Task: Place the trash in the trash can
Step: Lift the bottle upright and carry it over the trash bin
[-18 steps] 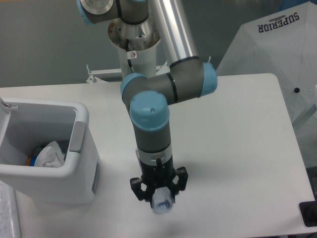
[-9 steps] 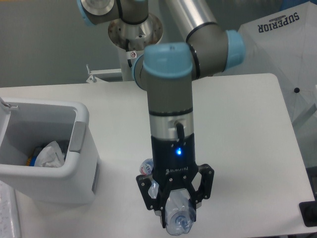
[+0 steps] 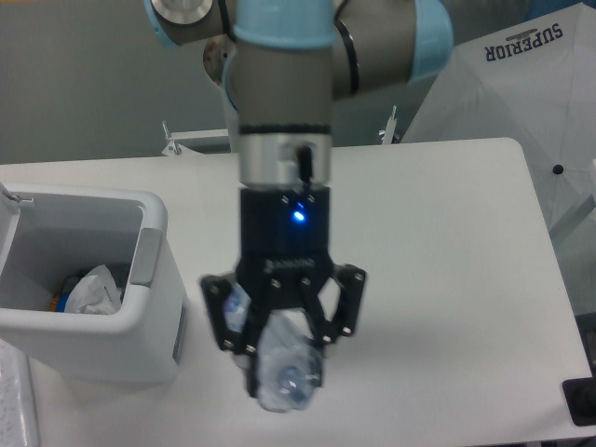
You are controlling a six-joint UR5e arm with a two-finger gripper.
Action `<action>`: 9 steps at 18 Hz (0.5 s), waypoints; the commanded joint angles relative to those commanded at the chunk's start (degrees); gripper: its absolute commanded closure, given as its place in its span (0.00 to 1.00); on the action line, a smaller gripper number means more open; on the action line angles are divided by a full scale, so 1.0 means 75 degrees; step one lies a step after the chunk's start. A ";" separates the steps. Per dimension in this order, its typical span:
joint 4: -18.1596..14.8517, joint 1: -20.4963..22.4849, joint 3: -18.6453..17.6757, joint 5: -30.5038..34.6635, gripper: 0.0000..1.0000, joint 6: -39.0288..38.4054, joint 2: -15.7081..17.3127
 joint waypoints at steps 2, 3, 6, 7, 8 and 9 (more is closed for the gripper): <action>0.0000 -0.0082 -0.0280 -0.0164 0.41 -0.0001 0.0234; 0.0000 -0.0152 -0.0433 -0.0211 0.41 -0.0001 0.0351; 0.0000 -0.0526 -0.0761 -0.0515 0.41 -0.0001 0.0458; 0.0000 -0.0586 -0.0878 -0.0551 0.41 0.0010 0.0527; 0.0000 -0.0644 -0.0984 -0.0563 0.41 0.0045 0.0598; 0.0000 -0.0714 -0.1078 -0.0563 0.41 0.0057 0.0598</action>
